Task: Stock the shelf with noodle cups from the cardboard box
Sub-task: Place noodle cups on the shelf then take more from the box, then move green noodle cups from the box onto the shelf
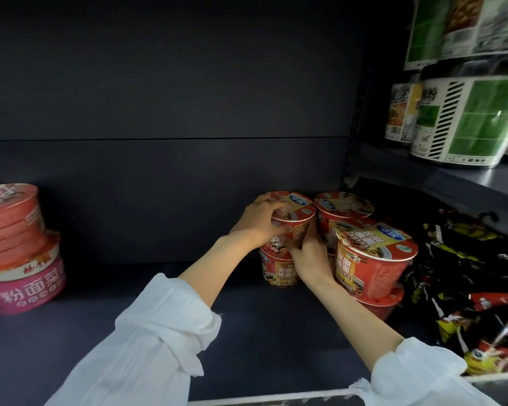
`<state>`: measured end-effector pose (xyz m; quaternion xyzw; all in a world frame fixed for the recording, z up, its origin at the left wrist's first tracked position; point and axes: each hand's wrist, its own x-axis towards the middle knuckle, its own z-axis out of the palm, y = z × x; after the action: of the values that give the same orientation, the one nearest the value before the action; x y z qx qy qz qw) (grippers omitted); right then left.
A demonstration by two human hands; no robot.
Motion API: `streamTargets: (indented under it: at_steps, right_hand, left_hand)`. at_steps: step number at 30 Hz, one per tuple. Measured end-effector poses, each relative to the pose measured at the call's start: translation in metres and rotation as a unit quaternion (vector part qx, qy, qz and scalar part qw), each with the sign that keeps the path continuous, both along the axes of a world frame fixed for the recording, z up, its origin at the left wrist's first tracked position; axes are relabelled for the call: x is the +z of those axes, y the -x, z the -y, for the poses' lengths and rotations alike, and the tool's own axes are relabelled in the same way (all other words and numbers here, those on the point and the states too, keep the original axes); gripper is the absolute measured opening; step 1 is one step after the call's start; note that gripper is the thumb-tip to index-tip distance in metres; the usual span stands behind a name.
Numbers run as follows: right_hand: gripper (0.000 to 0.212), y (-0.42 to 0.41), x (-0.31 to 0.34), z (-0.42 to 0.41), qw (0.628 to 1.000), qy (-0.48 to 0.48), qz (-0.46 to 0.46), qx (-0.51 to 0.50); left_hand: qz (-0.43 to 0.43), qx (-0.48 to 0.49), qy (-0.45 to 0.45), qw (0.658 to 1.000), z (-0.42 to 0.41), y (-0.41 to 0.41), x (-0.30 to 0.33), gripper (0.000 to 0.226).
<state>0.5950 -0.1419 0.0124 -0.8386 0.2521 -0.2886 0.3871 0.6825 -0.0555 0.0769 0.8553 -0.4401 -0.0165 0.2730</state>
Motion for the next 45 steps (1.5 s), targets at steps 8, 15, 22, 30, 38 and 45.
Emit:
streamTargets:
  at_steps: [8,15,22,30,38,45]
  right_hand:
    - [0.042,0.013,0.024,-0.013,0.997,-0.005,-0.078,0.008]
    - [0.04,0.07,0.033,-0.049,0.997,0.042,-0.042,0.049]
    - [0.03,0.198,0.031,-0.091,0.995,0.096,0.016,0.035]
    - [0.025,0.361,-0.01,-0.101,0.989,0.087,-0.115,-0.04]
    - [0.023,0.505,-0.054,-0.053,0.962,0.049,-0.244,-0.111]
    - [0.063,0.593,-0.104,0.018,0.909,0.019,-0.408,-0.083]
  left_hand:
    - [-0.02,0.069,-0.007,0.997,-0.009,0.017,0.002,0.065]
    - [0.089,0.109,0.074,0.987,-0.064,0.086,-0.006,0.037]
    - [0.02,0.04,0.16,0.986,-0.124,0.199,-0.022,0.014]
    - [-0.085,-0.022,0.181,0.98,-0.111,0.351,-0.061,0.012]
    - [-0.123,-0.112,0.043,0.985,-0.05,0.479,-0.098,0.017]
    - [-0.105,-0.148,-0.127,0.975,0.022,0.551,-0.141,0.027]
